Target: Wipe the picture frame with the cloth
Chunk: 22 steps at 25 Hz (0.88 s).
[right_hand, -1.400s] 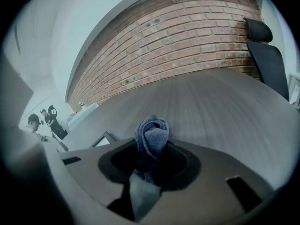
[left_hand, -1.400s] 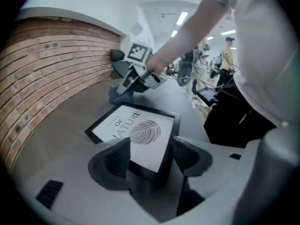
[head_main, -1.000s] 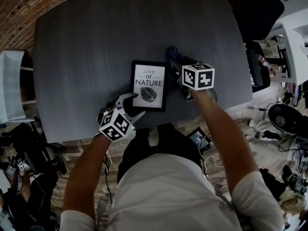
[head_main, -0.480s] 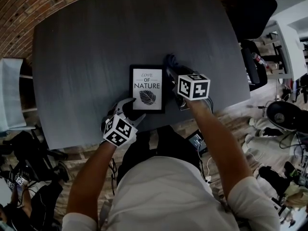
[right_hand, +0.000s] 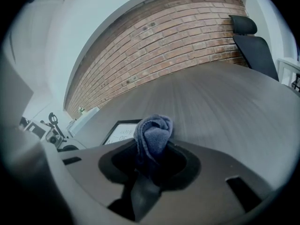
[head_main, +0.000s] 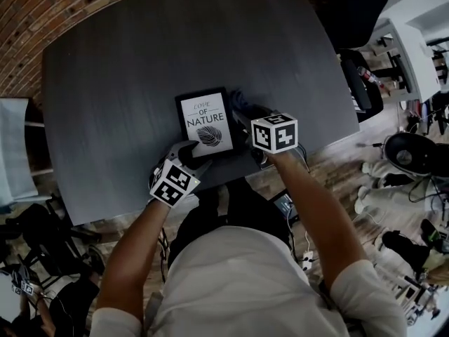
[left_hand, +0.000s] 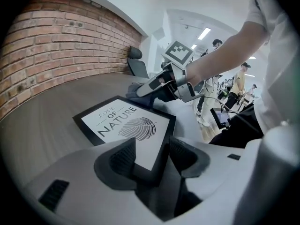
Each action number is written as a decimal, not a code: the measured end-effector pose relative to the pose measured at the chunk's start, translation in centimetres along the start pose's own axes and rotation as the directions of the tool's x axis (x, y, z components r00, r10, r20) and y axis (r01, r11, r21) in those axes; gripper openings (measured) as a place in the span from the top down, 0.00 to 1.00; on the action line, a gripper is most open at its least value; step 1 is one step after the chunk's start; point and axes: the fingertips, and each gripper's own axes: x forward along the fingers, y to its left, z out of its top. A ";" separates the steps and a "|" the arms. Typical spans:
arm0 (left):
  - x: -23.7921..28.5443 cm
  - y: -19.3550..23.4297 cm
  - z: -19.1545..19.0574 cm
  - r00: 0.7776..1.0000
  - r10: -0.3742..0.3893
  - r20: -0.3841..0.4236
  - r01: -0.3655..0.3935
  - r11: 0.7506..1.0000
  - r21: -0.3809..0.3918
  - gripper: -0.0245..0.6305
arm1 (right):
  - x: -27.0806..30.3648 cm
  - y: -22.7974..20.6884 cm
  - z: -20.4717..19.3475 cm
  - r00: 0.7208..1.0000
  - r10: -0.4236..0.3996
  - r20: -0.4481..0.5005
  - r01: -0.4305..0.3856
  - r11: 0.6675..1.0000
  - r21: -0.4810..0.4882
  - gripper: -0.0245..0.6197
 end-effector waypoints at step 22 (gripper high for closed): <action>0.2 -0.2 0.4 1.000 -0.013 0.027 0.013 1.000 0.016 0.61 | -5.5 2.5 -7.2 0.991 0.024 -0.132 -0.027 0.999 -0.028 0.77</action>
